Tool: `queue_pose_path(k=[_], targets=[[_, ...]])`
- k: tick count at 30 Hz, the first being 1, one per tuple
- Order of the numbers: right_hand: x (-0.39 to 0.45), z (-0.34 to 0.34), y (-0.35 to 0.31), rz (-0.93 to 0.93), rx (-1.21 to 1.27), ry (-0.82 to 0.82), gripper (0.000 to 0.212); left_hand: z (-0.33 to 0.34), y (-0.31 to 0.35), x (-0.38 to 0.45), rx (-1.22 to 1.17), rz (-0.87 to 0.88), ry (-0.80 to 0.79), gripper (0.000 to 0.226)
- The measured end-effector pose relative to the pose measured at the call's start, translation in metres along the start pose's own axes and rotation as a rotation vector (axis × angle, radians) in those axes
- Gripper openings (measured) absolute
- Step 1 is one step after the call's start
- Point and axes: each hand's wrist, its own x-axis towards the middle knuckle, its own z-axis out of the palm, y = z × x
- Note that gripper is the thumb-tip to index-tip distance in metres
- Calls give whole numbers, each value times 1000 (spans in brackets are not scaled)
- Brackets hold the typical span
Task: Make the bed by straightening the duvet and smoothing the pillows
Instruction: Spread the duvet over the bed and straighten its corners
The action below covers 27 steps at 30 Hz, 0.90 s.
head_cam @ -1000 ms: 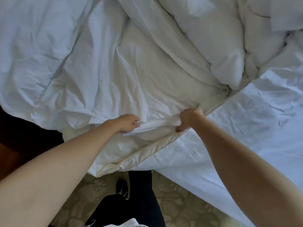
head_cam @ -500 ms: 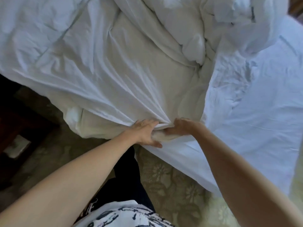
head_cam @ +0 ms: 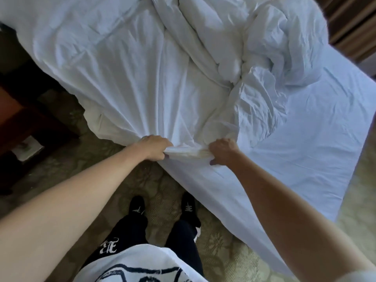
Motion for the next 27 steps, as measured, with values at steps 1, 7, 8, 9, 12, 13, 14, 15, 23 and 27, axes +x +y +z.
queue_pose_path(k=[1, 7, 8, 9, 12, 13, 14, 15, 23, 27], targets=[[-9, -1, 5, 31, 67, 38, 50, -6, 5, 4, -27, -16, -31, 19], [-82, 31, 3, -107, 229, 137, 53, -46, 123, 56, -730, 22, 319, 64], [-88, 36, 8, -132, 227, 184, 54, -53, 152, 72, -800, 15, 344, 60], [-92, 39, 16, -150, 236, 237, 55, -59, 181, 85, -850, 9, 296, 61], [-100, 45, 46, -196, 240, 345, 53, -63, 258, 116, -912, -102, 54, 97], [-103, 47, 55, -206, 216, 351, 47, -61, 275, 127, -918, -137, 23, 99], [-106, 51, 64, -218, 200, 350, 42, -57, 289, 137, -928, -151, 24, 91], [-110, 56, 71, -237, 209, 353, 38, -53, 299, 145, -946, -150, 46, 74], [-148, 124, 186, 219, 926, 562, 16, -35, 320, 114, -1077, 42, 94, 19], [-148, 108, 239, 579, 1691, 130, 80, -27, 356, 69, -814, 176, -19, 18]])
